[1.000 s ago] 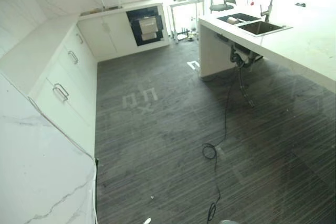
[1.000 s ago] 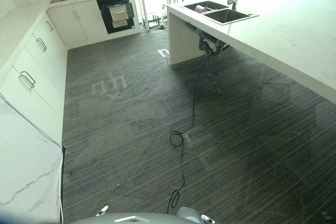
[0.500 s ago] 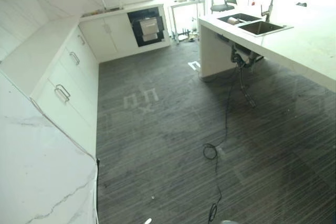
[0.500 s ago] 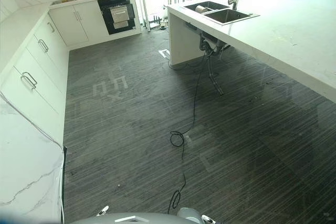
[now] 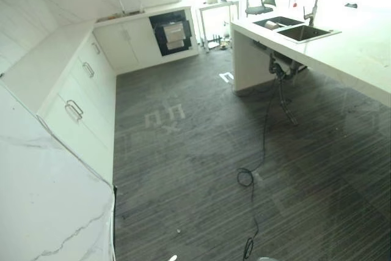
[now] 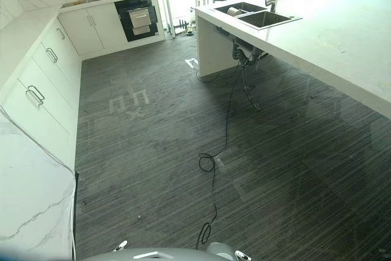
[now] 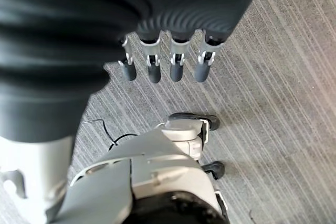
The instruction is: Place the dishes in the dishwasher.
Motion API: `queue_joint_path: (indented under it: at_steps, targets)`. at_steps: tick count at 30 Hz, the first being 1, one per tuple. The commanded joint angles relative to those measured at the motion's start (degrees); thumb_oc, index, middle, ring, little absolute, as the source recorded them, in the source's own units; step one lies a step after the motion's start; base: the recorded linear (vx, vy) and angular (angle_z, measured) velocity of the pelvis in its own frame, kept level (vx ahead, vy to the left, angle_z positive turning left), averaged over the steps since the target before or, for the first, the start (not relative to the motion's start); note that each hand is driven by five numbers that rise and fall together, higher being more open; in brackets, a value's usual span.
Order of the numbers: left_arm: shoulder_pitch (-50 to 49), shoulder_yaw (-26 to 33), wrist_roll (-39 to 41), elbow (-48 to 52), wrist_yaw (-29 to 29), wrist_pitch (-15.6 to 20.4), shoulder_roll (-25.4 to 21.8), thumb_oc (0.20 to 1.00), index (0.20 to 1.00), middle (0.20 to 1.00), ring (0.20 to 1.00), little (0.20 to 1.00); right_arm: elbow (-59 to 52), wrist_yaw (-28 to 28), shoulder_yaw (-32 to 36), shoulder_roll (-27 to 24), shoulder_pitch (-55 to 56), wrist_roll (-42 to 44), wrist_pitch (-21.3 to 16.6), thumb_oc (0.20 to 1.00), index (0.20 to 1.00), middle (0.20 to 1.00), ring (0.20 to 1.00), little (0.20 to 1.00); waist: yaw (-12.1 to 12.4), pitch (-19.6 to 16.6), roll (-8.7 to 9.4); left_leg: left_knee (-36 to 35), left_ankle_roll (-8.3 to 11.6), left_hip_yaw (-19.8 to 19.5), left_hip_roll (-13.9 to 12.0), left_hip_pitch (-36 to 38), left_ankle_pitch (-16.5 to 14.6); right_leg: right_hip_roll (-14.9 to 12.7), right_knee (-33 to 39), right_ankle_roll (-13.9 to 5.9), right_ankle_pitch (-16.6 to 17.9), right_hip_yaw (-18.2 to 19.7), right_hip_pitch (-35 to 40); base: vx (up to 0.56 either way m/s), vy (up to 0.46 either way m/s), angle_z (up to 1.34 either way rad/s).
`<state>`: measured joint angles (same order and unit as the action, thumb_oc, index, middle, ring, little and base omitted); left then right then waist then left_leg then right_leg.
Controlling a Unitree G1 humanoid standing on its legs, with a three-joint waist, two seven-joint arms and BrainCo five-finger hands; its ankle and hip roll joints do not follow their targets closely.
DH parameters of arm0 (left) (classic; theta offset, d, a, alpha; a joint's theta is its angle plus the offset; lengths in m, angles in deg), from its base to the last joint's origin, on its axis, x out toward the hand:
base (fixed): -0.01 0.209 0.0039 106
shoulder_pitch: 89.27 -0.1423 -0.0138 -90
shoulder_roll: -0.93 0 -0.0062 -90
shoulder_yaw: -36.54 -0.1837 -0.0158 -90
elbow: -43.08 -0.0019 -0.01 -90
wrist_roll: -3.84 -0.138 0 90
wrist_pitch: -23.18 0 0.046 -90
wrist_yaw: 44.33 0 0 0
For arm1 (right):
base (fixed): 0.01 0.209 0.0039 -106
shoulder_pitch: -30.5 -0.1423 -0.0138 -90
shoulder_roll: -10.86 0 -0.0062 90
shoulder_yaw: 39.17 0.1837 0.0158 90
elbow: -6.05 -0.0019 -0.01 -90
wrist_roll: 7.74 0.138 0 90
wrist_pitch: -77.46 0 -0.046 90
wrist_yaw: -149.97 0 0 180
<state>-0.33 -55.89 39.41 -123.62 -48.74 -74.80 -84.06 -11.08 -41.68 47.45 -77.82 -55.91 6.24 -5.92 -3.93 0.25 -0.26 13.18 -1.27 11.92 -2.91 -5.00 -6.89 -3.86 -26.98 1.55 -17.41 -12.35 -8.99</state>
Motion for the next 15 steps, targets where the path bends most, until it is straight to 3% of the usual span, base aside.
queue_joint_path:
  at_steps: [1, 7, 9, 10, 12, 13, 14, 15]
  targets:
    - [1.8, 0.0, -2.6, 0.3, 1.3, 4.4, 0.0, 1.000, 1.000, 1.000, 1.000, 1.000, 0.2, -2.2, -0.3, 1.7, -3.1, 2.7, -4.3, 1.000, 1.000, 1.000, 1.000, 1.000, 0.0, 1.8, 1.12, 4.0, 1.19, 1.6, 0.9, 1.6, -8.0, -0.2, 9.8, -6.59, 6.2, -1.5, 4.6, 0.02, -0.042, 0.01]
    - [2.3, 0.3, 3.8, 8.9, 1.1, 12.0, -0.8, 1.000, 1.000, 1.000, 1.000, 1.000, -11.7, -0.7, -3.1, 0.2, -3.3, 4.6, -8.8, 1.000, 1.000, 1.000, 1.000, 1.000, 0.3, 2.7, 0.95, 4.0, 1.07, 1.2, 1.0, 1.7, -7.8, -0.1, 9.8, -6.12, 6.1, -1.8, 4.9, 0.01, -0.055, 0.02]
    - [1.3, 1.2, 6.1, 17.4, 2.1, 14.6, -1.7, 1.000, 1.000, 1.000, 1.000, 1.000, -23.1, 1.3, -4.5, -0.7, -2.5, 5.2, -9.7, 1.000, 1.000, 1.000, 1.000, 1.000, 0.6, 3.3, 1.05, 4.0, 1.00, 0.5, 1.3, 1.9, -7.6, 0.2, 9.8, -5.68, 6.0, -1.9, 4.9, 0.03, -0.158, 0.17]
    - [-0.2, 2.4, 8.4, 23.5, 1.9, 16.2, -1.7, 1.000, 1.000, 1.000, 1.000, 1.000, -33.2, 3.2, -5.3, -1.5, -1.4, 2.8, -9.9, 1.000, 1.000, 1.000, 1.000, 1.000, 1.0, 4.4, 1.35, 4.0, 1.28, 0.5, 1.7, 2.5, -6.4, 0.3, 9.8, -5.00, 5.9, -1.8, 5.1, 0.04, -0.190, 0.19]
    - [-0.9, 3.8, 9.6, 27.2, 1.6, 16.7, -1.7, 1.000, 1.000, 1.000, 1.000, 1.000, -41.4, 3.7, -5.5, -2.4, -0.4, 2.7, -8.9, 1.000, 1.000, 1.000, 1.000, 1.000, 1.5, 6.1, 2.50, 4.0, 1.87, 1.7, 2.5, 2.8, -4.1, -0.4, 9.8, -4.18, 6.0, -1.6, 5.8, 0.04, -0.168, 0.05]
    - [-1.2, 4.1, 9.9, 28.2, 1.1, 17.5, -1.8, 1.000, 1.000, 1.000, 1.000, 1.000, -44.0, 3.7, -5.5, -2.9, -0.1, 3.2, -8.8, 1.000, 1.000, 1.000, 1.000, 1.000, 1.7, 7.1, 3.38, 4.0, 2.47, 2.5, 2.8, 3.0, -1.1, -0.9, 9.8, -3.60, 5.8, -1.4, 6.2, 0.06, -0.209, 0.06]
    - [-1.9, 4.5, 10.6, 29.8, -0.3, 18.9, -1.6, 1.000, 1.000, 1.000, 1.000, 1.000, -47.9, 2.7, -4.7, -4.2, 0.4, 2.8, -10.3, 1.000, 1.000, 1.000, 1.000, 1.000, 2.3, 9.4, 4.31, 10.4, 4.65, 1.6, 3.3, -0.3, 5.7, -1.4, 9.8, -2.30, 5.7, -0.7, 6.7, 0.06, -0.162, 0.06]
    - [-2.2, 4.6, 10.8, 30.2, -0.8, 19.1, -1.5, 1.000, 1.000, 1.000, 1.000, 1.000, -48.5, 2.4, -4.5, -4.5, 0.5, 2.9, -10.6, 1.000, 1.000, 1.000, 1.000, 1.000, 2.3, 9.7, 4.18, 11.7, 4.87, 1.4, 3.0, -1.3, 6.2, -1.2, 9.8, -2.12, 5.6, -0.6, 6.7, 0.17, -0.125, 0.21]
